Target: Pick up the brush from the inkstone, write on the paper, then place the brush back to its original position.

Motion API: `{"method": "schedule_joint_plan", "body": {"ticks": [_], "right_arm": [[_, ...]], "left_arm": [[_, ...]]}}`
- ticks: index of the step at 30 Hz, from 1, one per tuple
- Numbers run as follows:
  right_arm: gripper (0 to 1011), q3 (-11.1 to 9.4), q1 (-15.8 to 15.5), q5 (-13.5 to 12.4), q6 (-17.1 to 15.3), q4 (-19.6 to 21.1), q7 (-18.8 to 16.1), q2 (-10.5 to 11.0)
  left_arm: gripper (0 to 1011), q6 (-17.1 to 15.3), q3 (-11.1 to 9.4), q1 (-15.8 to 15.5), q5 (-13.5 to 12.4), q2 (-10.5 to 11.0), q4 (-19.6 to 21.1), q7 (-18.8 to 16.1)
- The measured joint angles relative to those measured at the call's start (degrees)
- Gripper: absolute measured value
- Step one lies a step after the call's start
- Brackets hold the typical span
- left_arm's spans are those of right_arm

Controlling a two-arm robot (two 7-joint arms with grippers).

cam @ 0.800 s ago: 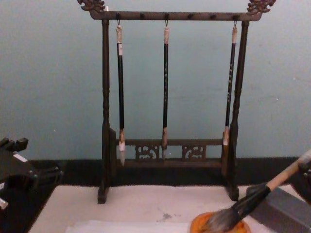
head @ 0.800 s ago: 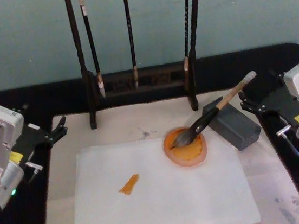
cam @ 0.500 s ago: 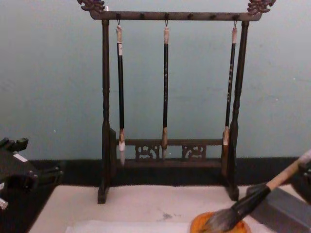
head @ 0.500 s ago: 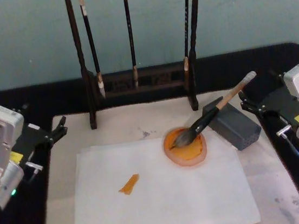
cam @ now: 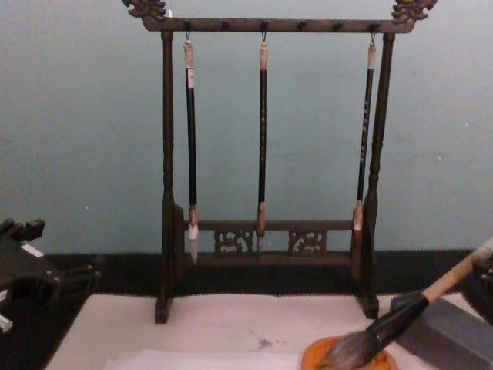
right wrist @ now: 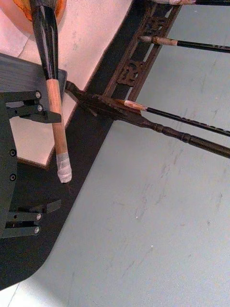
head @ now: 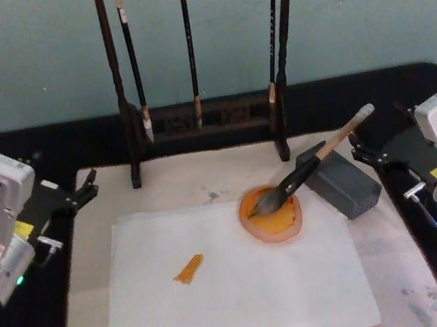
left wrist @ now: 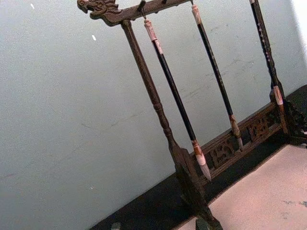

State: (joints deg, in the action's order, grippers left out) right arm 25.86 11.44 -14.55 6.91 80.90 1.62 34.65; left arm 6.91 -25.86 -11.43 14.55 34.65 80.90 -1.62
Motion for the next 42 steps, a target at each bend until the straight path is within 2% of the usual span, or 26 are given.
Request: {"method": "schedule_joint_plan", "body": {"ticks": [42], "right_arm": [[1000, 0.0, 0.0, 0.0, 0.0, 0.0, 0.0, 0.0]], "left_arm": [[1010, 0.0, 0.0, 0.0, 0.0, 0.0, 0.0, 0.0]]}}
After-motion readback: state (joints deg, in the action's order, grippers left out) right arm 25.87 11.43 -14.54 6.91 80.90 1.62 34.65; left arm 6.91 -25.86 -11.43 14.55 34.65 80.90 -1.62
